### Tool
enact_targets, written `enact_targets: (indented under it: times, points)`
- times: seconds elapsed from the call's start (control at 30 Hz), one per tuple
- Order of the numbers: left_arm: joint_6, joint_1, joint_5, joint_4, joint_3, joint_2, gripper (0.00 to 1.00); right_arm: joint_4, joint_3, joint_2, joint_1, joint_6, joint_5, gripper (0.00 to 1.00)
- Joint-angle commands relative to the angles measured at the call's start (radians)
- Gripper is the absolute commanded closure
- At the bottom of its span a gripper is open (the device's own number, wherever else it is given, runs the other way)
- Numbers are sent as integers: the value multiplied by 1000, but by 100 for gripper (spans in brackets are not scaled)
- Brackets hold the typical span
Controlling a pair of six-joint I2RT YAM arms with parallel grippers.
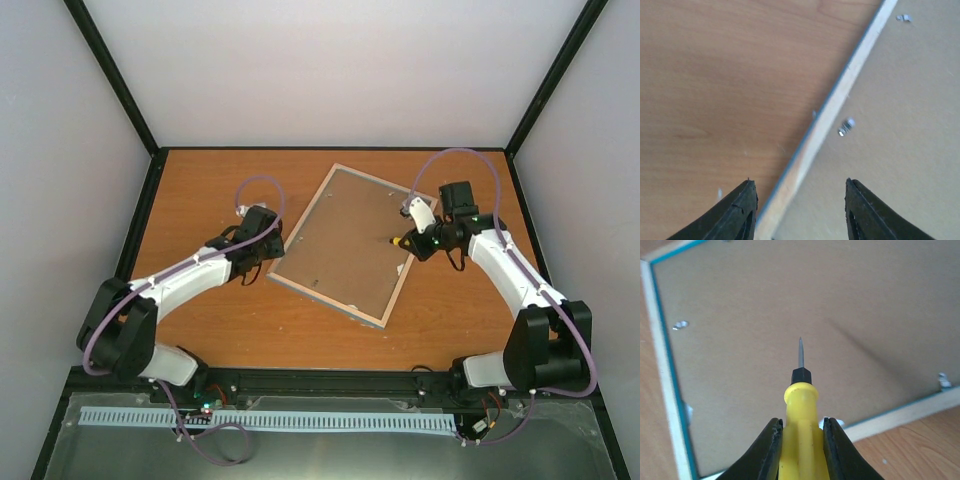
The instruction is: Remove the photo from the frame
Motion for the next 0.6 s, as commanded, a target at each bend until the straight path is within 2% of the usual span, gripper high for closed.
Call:
enact_targets:
  times: [0.0,0.13,0.23,0.4,0.47,0.57]
  points:
    - [-239,-88,104,-121,-66,-89,51,115,37,5,-56,-5,157,97]
    - [-419,-264,147,-110,-140,-121,50,127,189,151,-191,-30,150,97]
    - [-480,-346,165,-98,-161,-103,50,117,350,305,-238,-60,157,97]
    - [-457,-390,230,-5,-191,-57,49,96,572,560,-254,-84,216,97]
    - [-421,-393,266,69,-199,-44,49,78,643,628,-253,-81,231,97]
    - [-444,-393,248,78,-181,-15,48,68,723,703,-253,-86,248,97]
